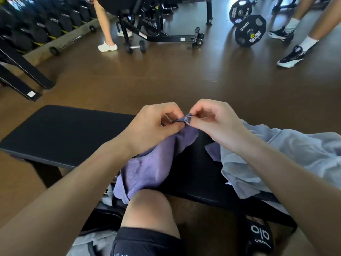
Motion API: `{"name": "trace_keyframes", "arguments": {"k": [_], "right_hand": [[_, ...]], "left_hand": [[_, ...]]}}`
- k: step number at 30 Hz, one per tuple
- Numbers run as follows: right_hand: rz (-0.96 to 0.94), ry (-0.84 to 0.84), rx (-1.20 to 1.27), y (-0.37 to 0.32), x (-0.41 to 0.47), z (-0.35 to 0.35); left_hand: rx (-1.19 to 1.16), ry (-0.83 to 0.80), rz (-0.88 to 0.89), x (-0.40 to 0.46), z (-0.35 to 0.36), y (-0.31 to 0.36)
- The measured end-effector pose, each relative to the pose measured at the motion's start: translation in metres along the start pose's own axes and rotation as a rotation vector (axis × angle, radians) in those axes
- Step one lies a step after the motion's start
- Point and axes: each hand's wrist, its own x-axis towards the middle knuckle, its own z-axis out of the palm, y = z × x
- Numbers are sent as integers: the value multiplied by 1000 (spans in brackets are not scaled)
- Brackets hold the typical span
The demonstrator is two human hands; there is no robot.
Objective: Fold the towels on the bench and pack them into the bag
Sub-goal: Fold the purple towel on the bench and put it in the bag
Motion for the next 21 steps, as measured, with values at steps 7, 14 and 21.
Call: {"name": "trace_keyframes", "arguments": {"k": [7,14,21], "right_hand": [[50,21,147,0,2,0],[51,60,141,3,6,-1],[0,197,14,7,9,-4]], "left_hand": [[-61,-19,-9,-2,-3,-3],[-5,-60,-32,-7,-5,-10],[295,-213,-54,-25,-7,-35]]}}
